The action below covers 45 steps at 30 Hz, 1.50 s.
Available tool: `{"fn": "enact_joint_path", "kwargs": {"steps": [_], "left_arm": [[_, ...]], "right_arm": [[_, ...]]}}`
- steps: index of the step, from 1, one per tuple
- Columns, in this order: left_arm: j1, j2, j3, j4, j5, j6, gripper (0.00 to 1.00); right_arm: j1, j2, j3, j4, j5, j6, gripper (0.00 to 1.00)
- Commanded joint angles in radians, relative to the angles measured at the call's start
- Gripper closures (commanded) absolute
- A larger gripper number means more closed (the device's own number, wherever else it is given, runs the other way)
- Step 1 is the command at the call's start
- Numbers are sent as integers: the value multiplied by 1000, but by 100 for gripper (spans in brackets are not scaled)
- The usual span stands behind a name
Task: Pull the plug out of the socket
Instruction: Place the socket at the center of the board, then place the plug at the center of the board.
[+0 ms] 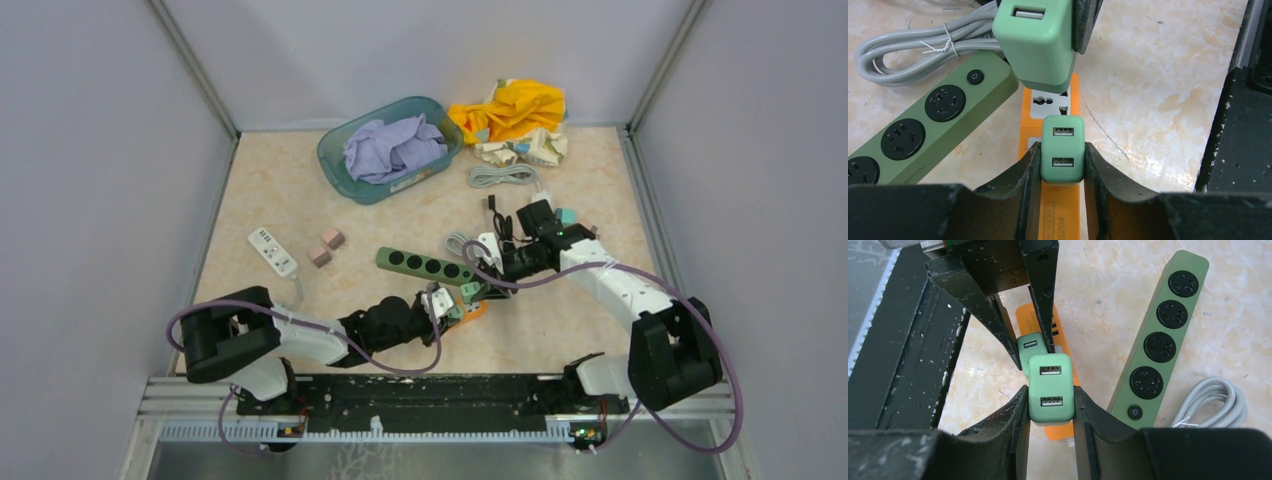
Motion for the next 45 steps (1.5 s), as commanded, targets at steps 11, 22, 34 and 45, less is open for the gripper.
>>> {"fn": "enact_joint_path", "kwargs": {"steps": [11,22,34,45], "left_arm": [[4,-55,27,-121,25,-47,33],[4,-153,27,-175,31,-57,18],[3,-312,-11,-179,35,-83,12],[5,-369,-29,-165,36,-105,7]], "right_arm": [[-17,-29,31,60,-62,109,100],[-17,-21,26,50,-90,107,100],[-17,-22,29,61,-145,143,100],[-17,-22,21,87,-193,180,100]]}}
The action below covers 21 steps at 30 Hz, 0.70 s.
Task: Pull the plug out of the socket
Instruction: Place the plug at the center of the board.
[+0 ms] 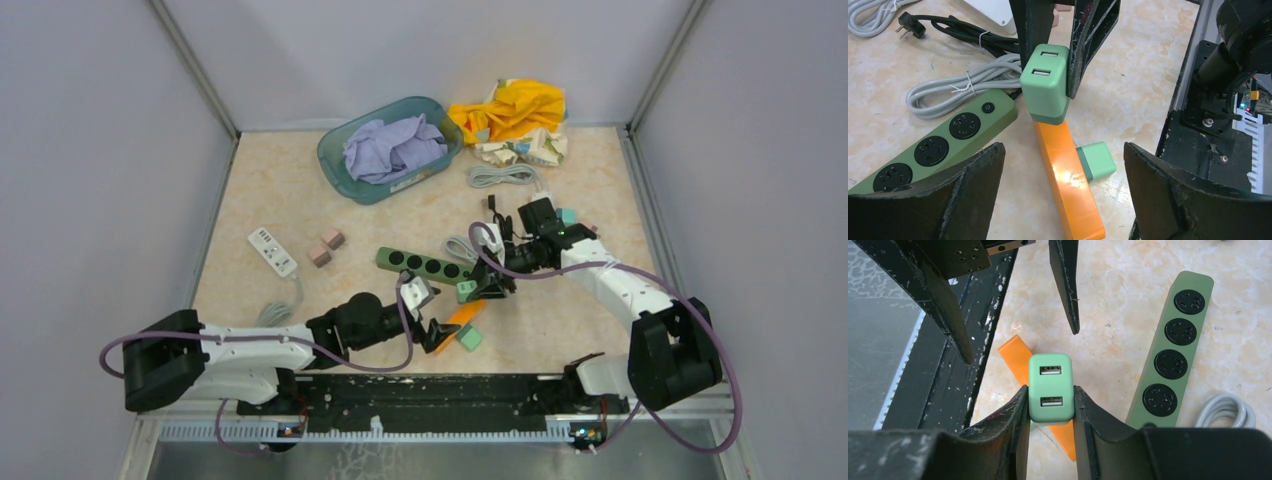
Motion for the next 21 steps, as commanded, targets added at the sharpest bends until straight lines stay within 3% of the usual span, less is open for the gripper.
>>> {"fn": "enact_joint_path", "kwargs": {"steps": [1,6,10,13,16,18,21], "left_arm": [[5,-32,-17,28,15,-28,6],[24,-56,-59,110,65,-74,4],[77,-94,-130,220,111,-153,2],[127,-126,-188,327,142,-230,2],[161,-178,-215,361,113,-269,2],[175,-213,-209,332,81,-286,0],[191,-276,-148,158,-36,-357,0]], "right_arm": [[-5,-20,19,45,-93,29,100],[-5,-21,3,105,-143,110,100],[-5,-21,-17,244,-163,312,100],[-5,-21,-54,442,-176,585,100],[-5,-11,-116,767,-160,991,100],[-5,3,-144,929,-100,1205,100],[-5,39,-149,1015,7,1414,100]]}}
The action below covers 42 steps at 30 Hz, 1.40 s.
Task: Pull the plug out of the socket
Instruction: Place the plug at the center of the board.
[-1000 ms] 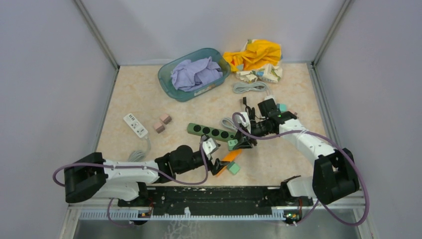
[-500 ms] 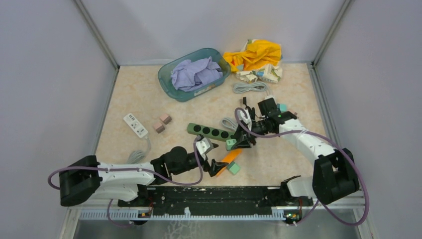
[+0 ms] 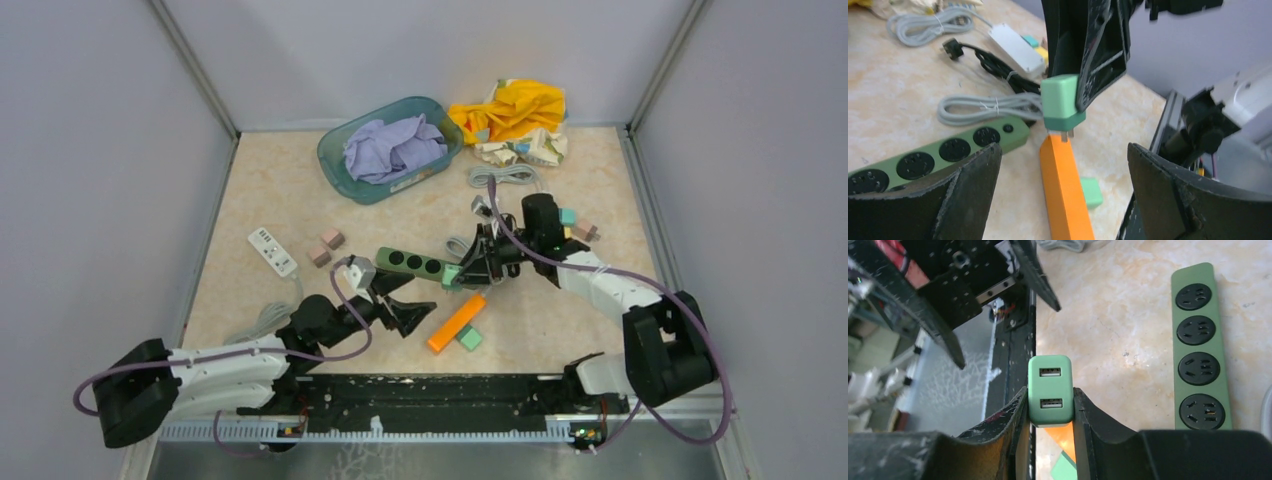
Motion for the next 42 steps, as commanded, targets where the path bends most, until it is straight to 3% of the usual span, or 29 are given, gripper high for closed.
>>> {"fn": "enact_joint_path", "kwargs": {"steps": [1,7,12,25,33,37,42], "left_arm": [[26,-78,92,-175,-150,-143,0],[46,-13,291,-535,-205,-189,0],[46,104,452,-742,-226,-203,0],[38,300,643,-892,-160,-110,11],[34,448,776,-986,-230,-118,22],[34,490,810,-992,-247,-103,33],[34,506,826,-1007,-267,-97,61]], "right_arm": [[-4,48,0,352,109,525,100],[-4,108,-26,462,206,815,100],[-4,122,-26,443,236,846,100],[-4,144,-11,424,233,832,100],[-4,155,-10,424,226,829,100],[-4,157,-9,421,224,821,100],[-4,160,-6,418,219,815,100]]}}
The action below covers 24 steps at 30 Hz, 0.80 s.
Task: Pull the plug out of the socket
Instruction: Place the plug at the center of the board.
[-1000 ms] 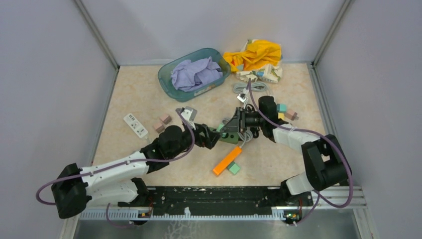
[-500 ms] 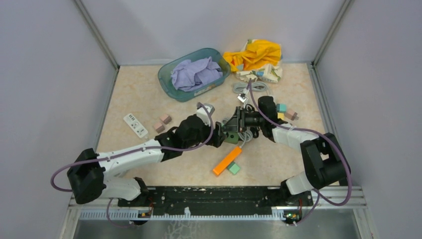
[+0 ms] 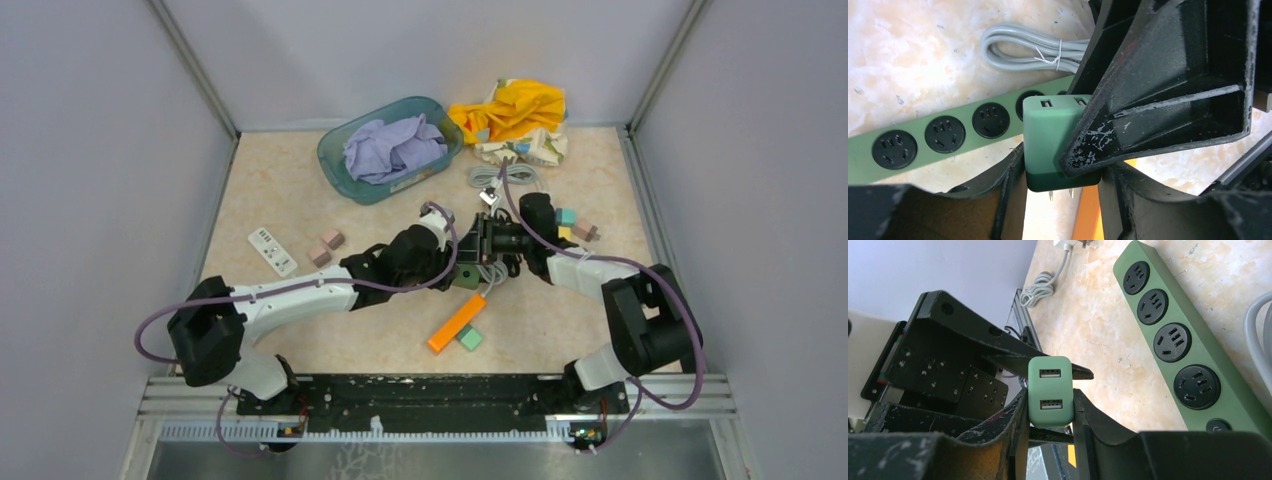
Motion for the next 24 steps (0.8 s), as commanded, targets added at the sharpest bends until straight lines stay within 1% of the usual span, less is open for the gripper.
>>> {"fn": "enact_joint_path", "kwargs": {"steps": [1,3,5,6,7,11,13,17,21,24], "left_arm": [[6,10,38,-24,-54,14,66],[6,7,32,-24,-54,14,73],[6,1,23,-22,-51,16,79],[6,-5,14,-18,-50,16,82],[6,-12,7,-15,-51,17,85],[8,-53,-50,6,-61,8,89],[10,-78,-86,16,-68,-8,90],[27,-136,-179,31,-69,-47,94],[55,-200,-265,35,-87,-90,99],[116,-257,-333,17,-98,-141,100]], "right_arm": [[0,4,30,32,-37,-2,98],[0,3,32,30,-41,-5,93],[0,3,34,28,-45,-13,86],[0,1,37,25,-47,-17,82],[0,-1,40,20,-49,-24,74],[0,-11,57,-15,-53,-79,56],[0,-17,72,-46,-52,-118,49],[0,-24,97,-101,-55,-174,41],[-1,-30,118,-151,-53,-231,39],[-3,-40,135,-197,-41,-279,37]]}}
